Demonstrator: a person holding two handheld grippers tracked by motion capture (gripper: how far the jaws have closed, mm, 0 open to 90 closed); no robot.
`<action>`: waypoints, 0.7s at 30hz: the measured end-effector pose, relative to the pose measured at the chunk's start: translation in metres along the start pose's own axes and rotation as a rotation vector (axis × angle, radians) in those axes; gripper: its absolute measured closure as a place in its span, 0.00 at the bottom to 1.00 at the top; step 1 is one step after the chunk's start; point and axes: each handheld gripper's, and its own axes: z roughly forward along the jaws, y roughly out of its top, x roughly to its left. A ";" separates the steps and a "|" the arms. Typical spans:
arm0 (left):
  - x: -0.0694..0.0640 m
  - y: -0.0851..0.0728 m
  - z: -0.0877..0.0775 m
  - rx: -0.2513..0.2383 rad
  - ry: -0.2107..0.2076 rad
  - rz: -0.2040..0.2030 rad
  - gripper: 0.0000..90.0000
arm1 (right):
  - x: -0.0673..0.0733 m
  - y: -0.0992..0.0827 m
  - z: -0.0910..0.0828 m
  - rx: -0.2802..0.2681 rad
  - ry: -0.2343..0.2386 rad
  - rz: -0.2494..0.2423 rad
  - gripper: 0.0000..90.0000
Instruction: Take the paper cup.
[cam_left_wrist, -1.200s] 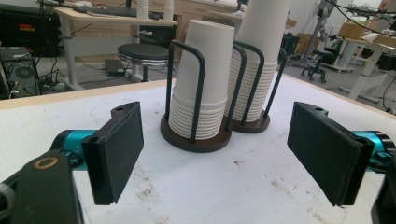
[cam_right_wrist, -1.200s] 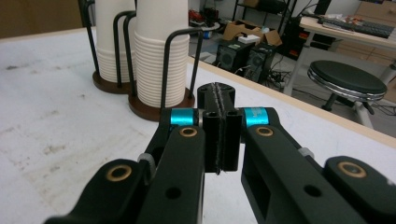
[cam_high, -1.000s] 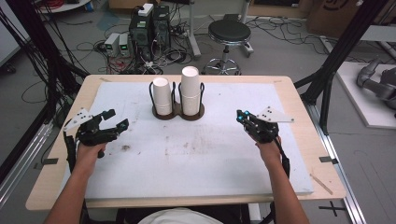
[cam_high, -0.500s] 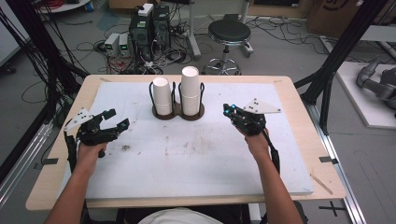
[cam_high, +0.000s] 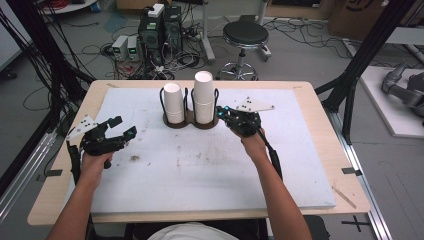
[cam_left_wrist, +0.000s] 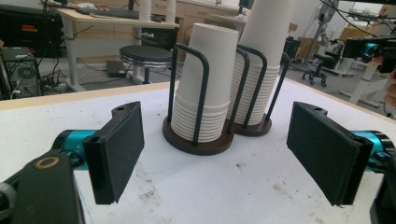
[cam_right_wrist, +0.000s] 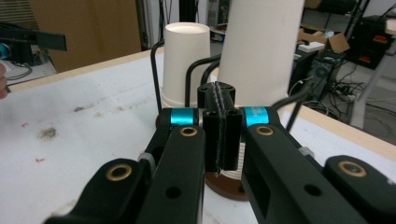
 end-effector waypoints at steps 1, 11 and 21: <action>0.000 0.000 0.000 0.000 0.001 0.001 0.21 | 0.000 0.001 0.003 -0.001 0.004 -0.001 1.00; 0.000 0.000 0.000 -0.003 0.002 -0.003 0.21 | 0.002 0.010 0.027 0.015 0.033 0.013 1.00; 0.002 0.001 -0.002 -0.008 0.007 -0.007 0.21 | 0.017 0.012 0.061 0.041 0.084 0.003 1.00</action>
